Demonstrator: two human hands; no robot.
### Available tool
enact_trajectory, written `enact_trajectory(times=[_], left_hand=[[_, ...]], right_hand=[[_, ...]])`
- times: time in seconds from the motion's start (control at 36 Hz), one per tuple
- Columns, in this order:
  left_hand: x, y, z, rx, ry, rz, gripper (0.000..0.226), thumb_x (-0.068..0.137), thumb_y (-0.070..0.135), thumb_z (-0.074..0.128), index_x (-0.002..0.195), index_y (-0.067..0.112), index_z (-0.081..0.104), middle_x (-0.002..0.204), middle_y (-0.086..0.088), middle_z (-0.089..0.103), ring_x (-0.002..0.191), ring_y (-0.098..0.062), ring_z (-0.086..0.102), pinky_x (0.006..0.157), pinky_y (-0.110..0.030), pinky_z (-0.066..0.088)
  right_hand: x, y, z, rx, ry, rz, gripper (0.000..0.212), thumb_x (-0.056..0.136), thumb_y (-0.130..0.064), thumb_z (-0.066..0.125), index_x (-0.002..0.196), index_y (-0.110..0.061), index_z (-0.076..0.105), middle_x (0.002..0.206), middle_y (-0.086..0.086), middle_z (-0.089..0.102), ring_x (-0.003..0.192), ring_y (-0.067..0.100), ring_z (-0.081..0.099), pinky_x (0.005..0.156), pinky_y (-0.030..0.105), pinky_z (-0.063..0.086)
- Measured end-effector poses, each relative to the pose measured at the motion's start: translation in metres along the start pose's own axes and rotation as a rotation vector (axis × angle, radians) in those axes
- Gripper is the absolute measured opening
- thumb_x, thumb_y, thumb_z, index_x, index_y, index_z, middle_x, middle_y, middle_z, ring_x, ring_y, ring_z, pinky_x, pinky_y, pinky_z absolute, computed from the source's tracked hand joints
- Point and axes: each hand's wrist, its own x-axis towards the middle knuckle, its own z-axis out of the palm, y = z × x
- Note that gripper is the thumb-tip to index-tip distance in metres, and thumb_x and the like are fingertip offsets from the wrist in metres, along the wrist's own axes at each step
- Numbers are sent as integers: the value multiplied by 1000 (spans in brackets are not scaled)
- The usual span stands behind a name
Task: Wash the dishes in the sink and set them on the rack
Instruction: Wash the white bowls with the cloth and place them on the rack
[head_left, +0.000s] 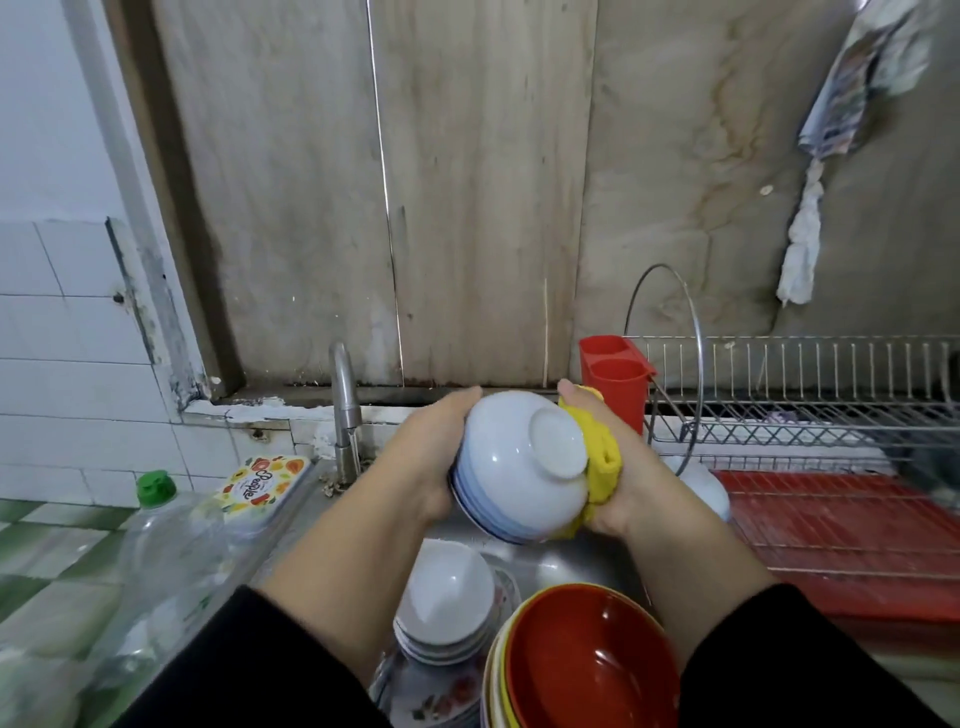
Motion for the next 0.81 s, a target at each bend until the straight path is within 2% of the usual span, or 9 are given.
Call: enact_trajectory(times=[0.08, 0.19, 0.36, 0.47, 0.53, 0.58, 0.64, 0.75, 0.81], left_hand=[[0, 6, 10, -68, 166, 137, 27, 96, 30, 51, 79, 11, 60, 70, -5, 62, 60, -21, 59, 59, -27, 49], [-10, -13, 23, -15, 321, 357, 37, 97, 40, 43, 71, 18, 58, 78, 1, 63, 77, -20, 60, 78, -36, 50], [-14, -14, 11, -66, -150, 193, 33, 101, 28, 35, 110, 10, 60, 103, -7, 70, 89, -18, 67, 71, -34, 59], [-25, -33, 17, 68, -109, 337, 26, 98, 35, 42, 99, 17, 61, 106, -10, 67, 97, -21, 64, 88, -43, 52], [-32, -47, 20, 320, -11, 473, 21, 95, 38, 46, 88, 22, 59, 91, 0, 65, 84, -3, 61, 84, -27, 50], [-39, -59, 23, 542, 36, 564, 18, 99, 25, 45, 84, 28, 55, 81, 12, 58, 71, 13, 54, 67, -6, 42], [-41, -71, 24, 735, 3, 637, 15, 98, 18, 45, 92, 27, 56, 81, 16, 57, 74, 17, 52, 63, -4, 36], [-35, -81, 19, 1037, -49, 689, 31, 97, 33, 40, 87, 8, 56, 78, -3, 55, 87, -14, 52, 76, -26, 35], [-36, -81, 17, 1188, -67, 712, 30, 93, 38, 31, 69, 22, 41, 68, 1, 46, 92, -30, 50, 89, -28, 29]], right_hand=[[-1, 13, 9, 145, 10, 4, 51, 77, -59, 57, 101, -16, 70, 101, 14, 71, 84, 32, 69, 82, 45, 52], [-5, 30, 13, 379, 1, -5, 49, 83, -57, 49, 108, -20, 69, 94, 14, 73, 73, 38, 70, 66, 51, 57], [-11, -3, -10, 201, 56, 52, 58, 78, -64, 57, 118, -23, 65, 94, 13, 73, 77, 36, 70, 64, 48, 56], [-18, 3, -5, 267, 54, 27, 57, 79, -63, 54, 117, -23, 65, 95, 13, 73, 76, 37, 70, 71, 50, 56], [-20, 10, -1, 314, 70, -8, 49, 81, -56, 51, 111, -22, 68, 93, 14, 73, 72, 36, 70, 69, 50, 55], [-24, 15, 1, 362, 86, -45, 40, 83, -48, 47, 95, -18, 71, 82, 14, 72, 67, 31, 68, 68, 45, 57], [-30, 17, 1, 400, 100, -56, 36, 82, -38, 43, 85, -14, 69, 72, 14, 69, 70, 29, 63, 80, 37, 51], [-31, 23, -8, 328, 175, 33, 37, 76, -34, 40, 86, -11, 67, 74, 13, 61, 82, 30, 58, 106, 43, 35], [-27, 24, -15, 303, 232, 116, 38, 78, -48, 42, 100, -26, 62, 88, 2, 61, 92, 26, 57, 94, 39, 44]])
